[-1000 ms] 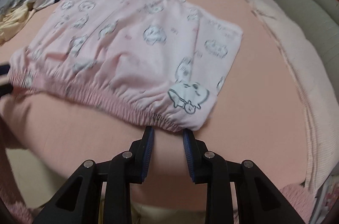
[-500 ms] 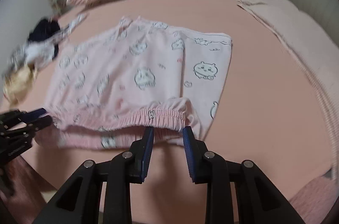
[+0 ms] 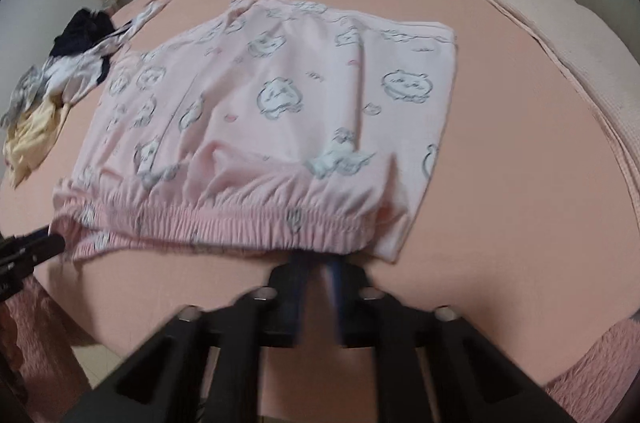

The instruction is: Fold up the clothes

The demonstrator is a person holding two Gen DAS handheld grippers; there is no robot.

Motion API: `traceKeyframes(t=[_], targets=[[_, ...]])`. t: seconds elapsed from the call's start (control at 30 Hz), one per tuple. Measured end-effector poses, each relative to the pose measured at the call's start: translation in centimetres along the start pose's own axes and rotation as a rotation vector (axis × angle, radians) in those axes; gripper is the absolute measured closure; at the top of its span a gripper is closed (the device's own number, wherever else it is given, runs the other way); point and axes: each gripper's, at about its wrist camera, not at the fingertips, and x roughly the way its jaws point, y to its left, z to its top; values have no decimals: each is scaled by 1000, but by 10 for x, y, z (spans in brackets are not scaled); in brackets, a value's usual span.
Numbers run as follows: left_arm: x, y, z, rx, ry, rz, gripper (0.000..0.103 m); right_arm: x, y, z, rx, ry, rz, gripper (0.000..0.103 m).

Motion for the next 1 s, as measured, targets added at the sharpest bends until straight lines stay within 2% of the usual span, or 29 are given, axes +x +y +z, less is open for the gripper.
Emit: traceKeyframes(t=[0.07, 0.2, 0.33, 0.4, 0.43, 0.5, 0.7, 0.87, 1.0], targets=[[5, 1, 1, 3, 3, 35, 69, -1, 1, -1, -1, -2, 0, 97], [20, 6, 5, -23, 25, -1, 69, -1, 0, -3, 0, 4, 3, 97], [20, 10, 11, -58, 34, -34, 69, -7, 2, -9, -1, 50, 10, 98], [17, 13, 10, -73, 28, -39, 78, -12, 6, -16, -3, 78, 24, 98], [16, 14, 9, -71, 28, -41, 89, -15, 9, -20, -3, 91, 36, 98], [14, 13, 7, -60, 30, -65, 93, -19, 12, -29, -9, 111, 59, 98], [13, 9, 4, -31, 30, -83, 94, -23, 15, -33, -27, 83, 43, 98], [13, 13, 5, -55, 21, -94, 93, -24, -6, -28, 63, 52, -6, 96], [12, 15, 18, -90, 31, -148, 93, -17, -21, -28, 101, 54, -14, 92]])
